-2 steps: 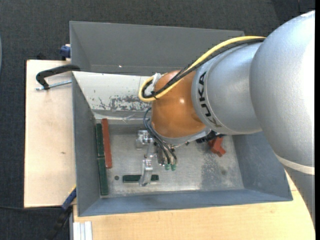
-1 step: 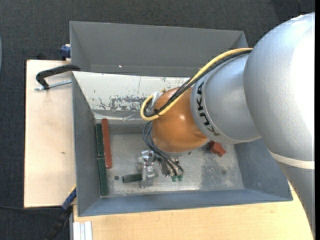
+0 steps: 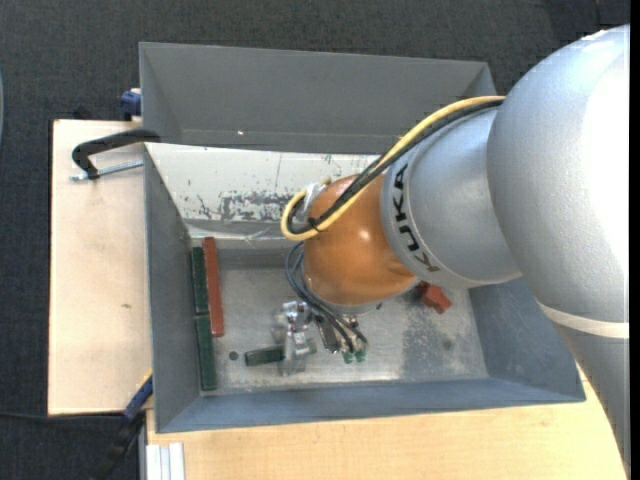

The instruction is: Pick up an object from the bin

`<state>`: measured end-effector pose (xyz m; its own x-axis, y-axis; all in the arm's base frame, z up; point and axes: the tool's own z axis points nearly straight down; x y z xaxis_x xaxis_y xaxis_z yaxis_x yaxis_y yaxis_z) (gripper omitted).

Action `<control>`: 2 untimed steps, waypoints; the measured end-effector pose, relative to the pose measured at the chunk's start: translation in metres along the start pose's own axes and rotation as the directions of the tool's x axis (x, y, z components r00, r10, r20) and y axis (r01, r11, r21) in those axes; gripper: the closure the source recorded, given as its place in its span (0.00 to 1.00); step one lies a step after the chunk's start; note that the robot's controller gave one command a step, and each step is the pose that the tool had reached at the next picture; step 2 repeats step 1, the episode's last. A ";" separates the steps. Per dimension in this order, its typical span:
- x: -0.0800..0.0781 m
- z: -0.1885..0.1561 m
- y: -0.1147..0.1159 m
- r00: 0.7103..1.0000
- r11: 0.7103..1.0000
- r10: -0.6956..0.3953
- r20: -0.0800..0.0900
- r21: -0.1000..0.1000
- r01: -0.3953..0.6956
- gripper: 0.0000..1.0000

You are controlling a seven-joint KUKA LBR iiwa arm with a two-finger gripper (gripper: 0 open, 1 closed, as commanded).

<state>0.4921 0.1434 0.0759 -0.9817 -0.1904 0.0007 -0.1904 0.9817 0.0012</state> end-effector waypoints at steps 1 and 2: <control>-0.018 -0.128 0.001 0.999 0.999 0.040 0.006 -0.001 -0.040 1.00; -0.018 -0.128 0.001 0.999 0.999 0.040 0.006 -0.001 -0.040 1.00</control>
Offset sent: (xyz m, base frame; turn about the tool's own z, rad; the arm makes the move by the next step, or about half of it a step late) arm 0.0000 0.0000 0.0000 0.0000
